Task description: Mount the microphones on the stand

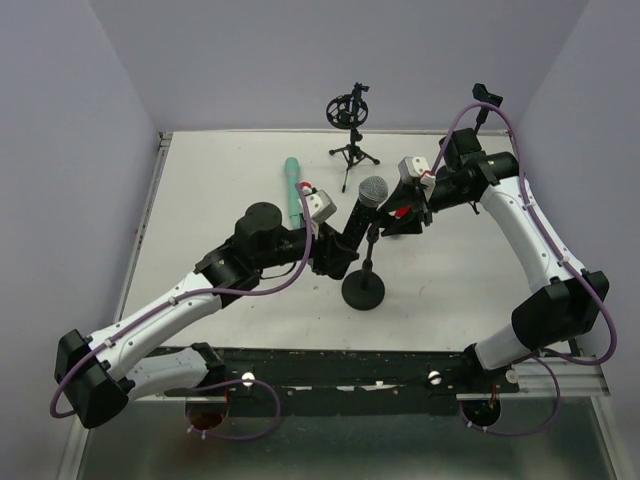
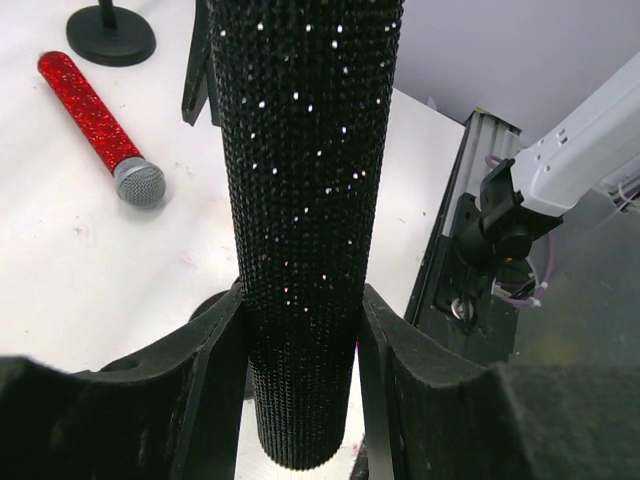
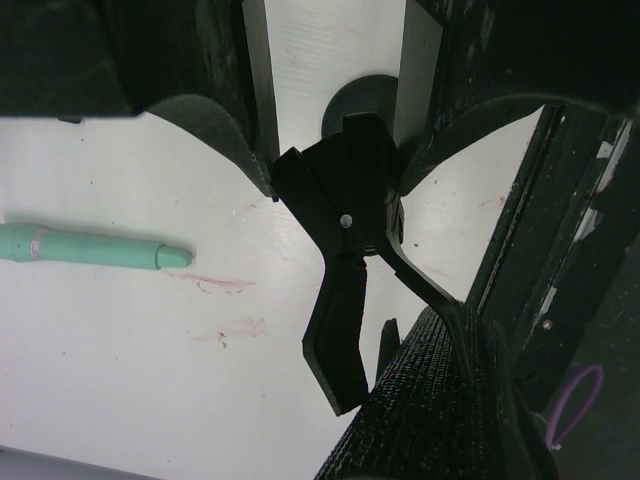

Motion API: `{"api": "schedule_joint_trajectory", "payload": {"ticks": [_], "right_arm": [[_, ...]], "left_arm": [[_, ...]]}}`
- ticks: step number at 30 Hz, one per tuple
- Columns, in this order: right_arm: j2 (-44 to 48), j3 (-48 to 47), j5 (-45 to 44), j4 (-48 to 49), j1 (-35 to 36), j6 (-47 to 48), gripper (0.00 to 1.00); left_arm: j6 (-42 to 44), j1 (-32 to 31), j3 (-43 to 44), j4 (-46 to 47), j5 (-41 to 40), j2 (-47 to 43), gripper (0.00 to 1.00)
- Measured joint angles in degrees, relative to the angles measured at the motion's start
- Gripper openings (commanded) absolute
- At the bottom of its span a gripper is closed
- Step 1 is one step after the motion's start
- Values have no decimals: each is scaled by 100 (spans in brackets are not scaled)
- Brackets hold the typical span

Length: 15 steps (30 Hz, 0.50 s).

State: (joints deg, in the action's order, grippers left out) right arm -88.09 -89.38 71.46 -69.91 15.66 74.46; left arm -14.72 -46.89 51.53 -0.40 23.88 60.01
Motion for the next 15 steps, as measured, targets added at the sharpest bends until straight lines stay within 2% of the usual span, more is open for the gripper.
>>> {"api": "schedule_joint_trajectory", "payload": {"ticks": [8,11,15], "right_arm": [[0,2,-31,68,-17,-13,30],[0,11,-26,74,-17,-9,48],[0,11,7,9,-17,63,59]], "left_arm": [[-188,-11,485,-455,37,409,0],[-186,-11,627,-704,17,417,0],[-118,-11,837,-1067,-7,420,0]]}}
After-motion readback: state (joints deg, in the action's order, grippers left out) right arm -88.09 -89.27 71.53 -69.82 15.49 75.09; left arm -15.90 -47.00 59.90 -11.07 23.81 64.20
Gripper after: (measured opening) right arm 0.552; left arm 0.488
